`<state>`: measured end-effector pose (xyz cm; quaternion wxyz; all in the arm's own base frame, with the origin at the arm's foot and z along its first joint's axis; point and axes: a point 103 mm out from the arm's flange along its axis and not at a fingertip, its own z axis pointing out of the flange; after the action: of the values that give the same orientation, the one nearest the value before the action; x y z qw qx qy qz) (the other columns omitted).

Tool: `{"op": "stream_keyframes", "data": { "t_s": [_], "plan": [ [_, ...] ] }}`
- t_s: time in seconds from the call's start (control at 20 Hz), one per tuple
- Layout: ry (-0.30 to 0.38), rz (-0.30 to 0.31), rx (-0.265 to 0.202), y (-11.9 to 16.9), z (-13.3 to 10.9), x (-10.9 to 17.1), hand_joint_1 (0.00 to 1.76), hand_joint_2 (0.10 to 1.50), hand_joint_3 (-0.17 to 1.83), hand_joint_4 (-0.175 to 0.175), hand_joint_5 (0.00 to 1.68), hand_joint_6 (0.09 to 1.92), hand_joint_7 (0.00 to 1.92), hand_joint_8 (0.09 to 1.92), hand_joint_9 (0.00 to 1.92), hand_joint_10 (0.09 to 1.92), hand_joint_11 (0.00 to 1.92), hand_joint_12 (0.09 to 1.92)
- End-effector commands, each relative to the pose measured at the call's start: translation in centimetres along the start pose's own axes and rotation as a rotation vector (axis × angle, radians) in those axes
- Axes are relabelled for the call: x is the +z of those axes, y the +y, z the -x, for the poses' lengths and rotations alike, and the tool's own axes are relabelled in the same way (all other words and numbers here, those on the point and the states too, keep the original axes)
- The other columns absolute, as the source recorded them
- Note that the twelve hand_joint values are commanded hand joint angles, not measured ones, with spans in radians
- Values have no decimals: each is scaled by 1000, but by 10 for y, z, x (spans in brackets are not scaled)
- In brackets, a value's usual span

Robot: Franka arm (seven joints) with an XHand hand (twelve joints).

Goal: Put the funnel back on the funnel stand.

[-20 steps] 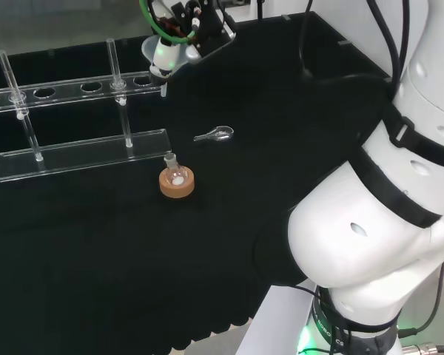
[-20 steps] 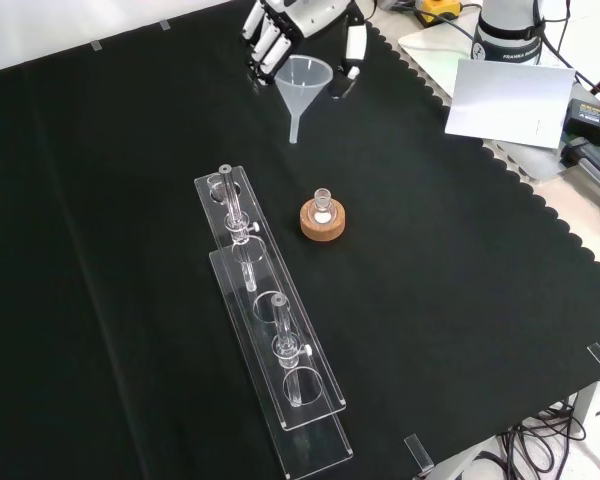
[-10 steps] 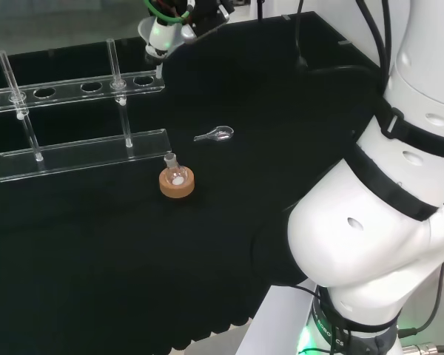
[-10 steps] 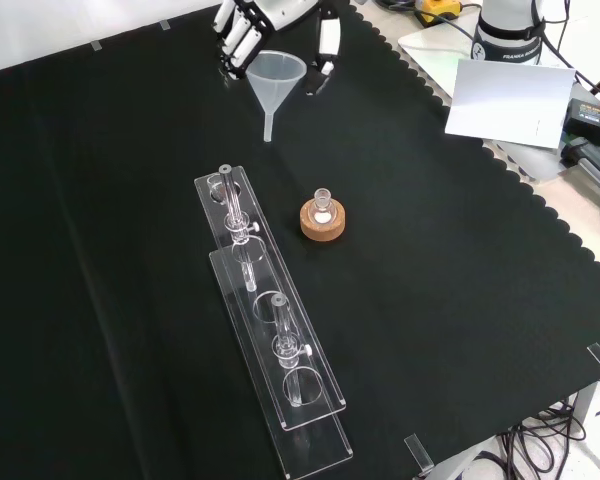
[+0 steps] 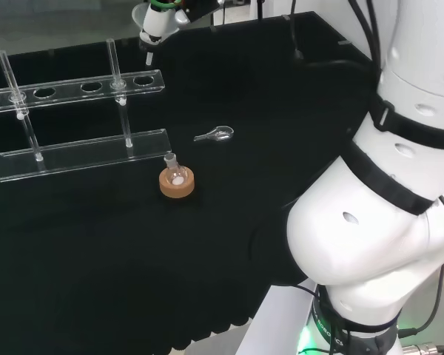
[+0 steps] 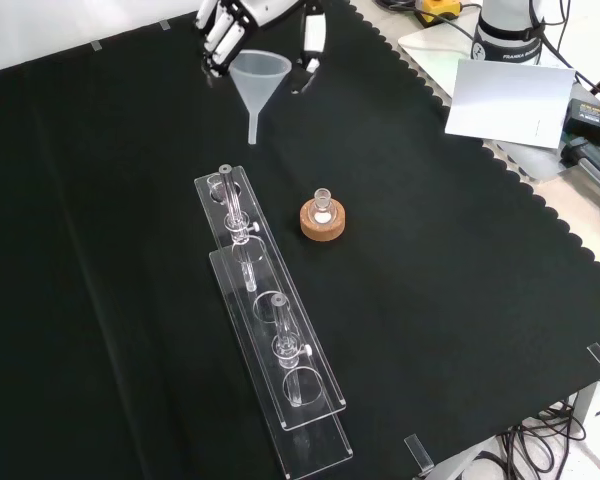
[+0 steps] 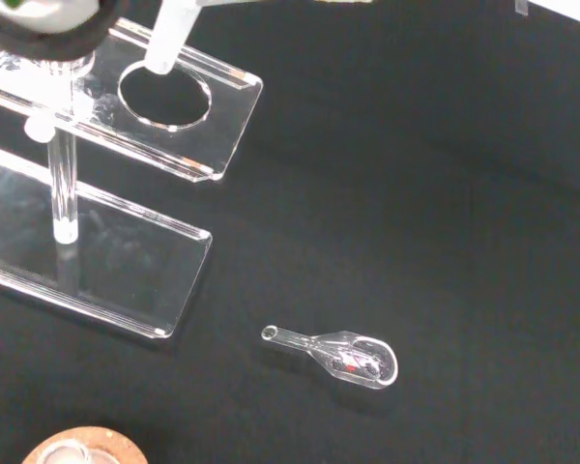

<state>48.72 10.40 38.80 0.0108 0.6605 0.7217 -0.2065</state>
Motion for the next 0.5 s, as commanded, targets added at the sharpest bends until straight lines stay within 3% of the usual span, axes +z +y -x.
{"op": "stream_keyframes", "data": {
  "t_s": [0.05,0.5],
  "plan": [
    [-38,-41,-32,35,-8,8,800,685,548,-4,486,567,595,665,1040,412,682,1236],
    [-51,-62,-32,50,-8,18,800,684,551,-5,486,562,588,670,1035,419,681,1237]
  ]
}}
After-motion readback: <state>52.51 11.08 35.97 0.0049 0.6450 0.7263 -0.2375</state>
